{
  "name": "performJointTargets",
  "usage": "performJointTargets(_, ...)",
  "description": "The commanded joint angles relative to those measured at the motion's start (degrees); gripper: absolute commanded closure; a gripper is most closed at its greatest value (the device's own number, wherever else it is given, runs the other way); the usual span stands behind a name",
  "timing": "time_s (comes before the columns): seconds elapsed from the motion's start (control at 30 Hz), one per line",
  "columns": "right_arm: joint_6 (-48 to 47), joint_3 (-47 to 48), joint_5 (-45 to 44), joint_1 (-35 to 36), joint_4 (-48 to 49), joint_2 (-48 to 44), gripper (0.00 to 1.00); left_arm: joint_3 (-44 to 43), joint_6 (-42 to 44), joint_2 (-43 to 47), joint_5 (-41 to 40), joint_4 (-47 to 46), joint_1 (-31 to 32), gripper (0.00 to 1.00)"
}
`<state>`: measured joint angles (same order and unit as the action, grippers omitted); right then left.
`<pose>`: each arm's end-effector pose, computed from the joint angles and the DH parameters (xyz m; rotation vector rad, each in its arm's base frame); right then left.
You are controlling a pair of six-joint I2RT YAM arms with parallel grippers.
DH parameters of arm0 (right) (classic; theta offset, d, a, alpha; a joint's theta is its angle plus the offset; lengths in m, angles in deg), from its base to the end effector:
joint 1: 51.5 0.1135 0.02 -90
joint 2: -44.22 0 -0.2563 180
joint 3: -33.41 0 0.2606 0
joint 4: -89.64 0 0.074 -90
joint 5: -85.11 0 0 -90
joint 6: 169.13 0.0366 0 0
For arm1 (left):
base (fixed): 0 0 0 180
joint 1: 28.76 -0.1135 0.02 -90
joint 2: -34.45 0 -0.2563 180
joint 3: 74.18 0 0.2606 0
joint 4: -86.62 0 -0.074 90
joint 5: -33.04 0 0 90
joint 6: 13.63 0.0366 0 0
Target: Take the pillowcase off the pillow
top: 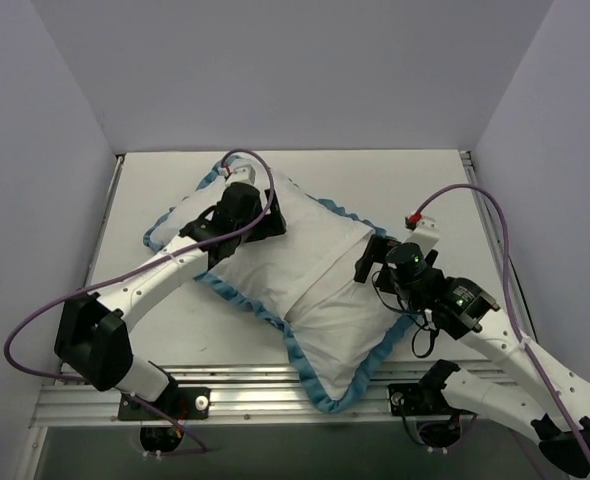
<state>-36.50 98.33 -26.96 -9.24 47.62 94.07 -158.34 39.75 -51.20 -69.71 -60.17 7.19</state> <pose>0.1592 0.1261 0.3283 0.2498 2.0325 0.5491 0.2891 -0.1997 0.2998 -0.1414 2.1957 -0.4832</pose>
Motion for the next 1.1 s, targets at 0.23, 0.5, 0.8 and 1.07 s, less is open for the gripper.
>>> performJointTargets(0.23, -6.9, -0.9, 15.7, -0.8, 26.2, 22.0, 0.13, 23.1, -6.9, 19.2, -2.6, 2.0, -12.2, 0.06)
performJointTargets(0.5, -13.8, 15.0, 11.4, -1.0, 22.7, 32.8, 0.13, 12.6, 6.9, 27.0, 3.0, 7.5, -12.2, 0.06)
performJointTargets(0.8, -14.5, 16.4, 6.9, -4.3, 18.6, 30.4, 0.12, -5.8, 15.5, 9.7, -1.7, 7.3, 1.8, 0.06)
performJointTargets(1.07, -13.0, 10.1, 11.0, -7.5, 21.6, 29.4, 0.14, -12.4, 14.3, -2.0, -3.1, 4.5, 5.4, 0.06)
